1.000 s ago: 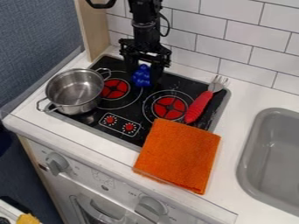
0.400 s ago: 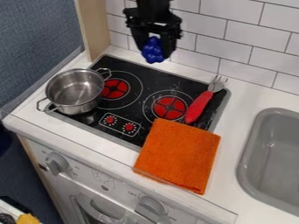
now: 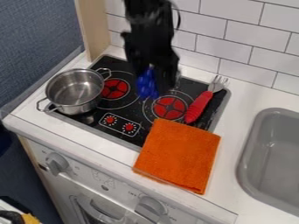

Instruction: Move the purple object to the left side of the orange cloth

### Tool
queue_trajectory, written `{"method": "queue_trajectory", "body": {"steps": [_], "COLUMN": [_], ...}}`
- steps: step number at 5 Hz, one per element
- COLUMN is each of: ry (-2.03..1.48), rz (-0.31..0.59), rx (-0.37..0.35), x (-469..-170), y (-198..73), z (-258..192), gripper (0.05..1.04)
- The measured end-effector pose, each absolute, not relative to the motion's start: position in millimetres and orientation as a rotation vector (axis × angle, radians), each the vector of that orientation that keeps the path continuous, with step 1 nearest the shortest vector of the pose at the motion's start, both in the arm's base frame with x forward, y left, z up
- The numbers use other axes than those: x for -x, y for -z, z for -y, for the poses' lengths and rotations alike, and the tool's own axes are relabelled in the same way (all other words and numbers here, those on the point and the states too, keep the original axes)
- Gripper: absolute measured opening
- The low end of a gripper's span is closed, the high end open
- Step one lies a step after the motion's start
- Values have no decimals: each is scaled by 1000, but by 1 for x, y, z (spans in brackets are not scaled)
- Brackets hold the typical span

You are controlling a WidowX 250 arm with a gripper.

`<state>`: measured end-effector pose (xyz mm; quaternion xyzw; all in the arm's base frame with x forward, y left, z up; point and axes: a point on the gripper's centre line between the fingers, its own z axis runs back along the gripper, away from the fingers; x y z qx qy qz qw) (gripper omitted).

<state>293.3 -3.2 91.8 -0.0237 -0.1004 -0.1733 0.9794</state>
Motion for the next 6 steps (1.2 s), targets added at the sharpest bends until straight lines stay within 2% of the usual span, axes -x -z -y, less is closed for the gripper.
{"method": "queue_trajectory", "body": {"steps": [1, 2, 3, 4, 5, 6], "ry": [467, 525, 556, 589, 591, 587], "rz": [157, 150, 106, 78, 76, 102], "rx": [54, 37, 31, 26, 30, 37], "x": [-268, -271, -271, -269, -269, -269], "y": [-72, -60, -40, -29, -29, -39], "z": [19, 34, 42, 49, 49, 50], "gripper": [786, 786, 786, 847, 1012, 1007]}}
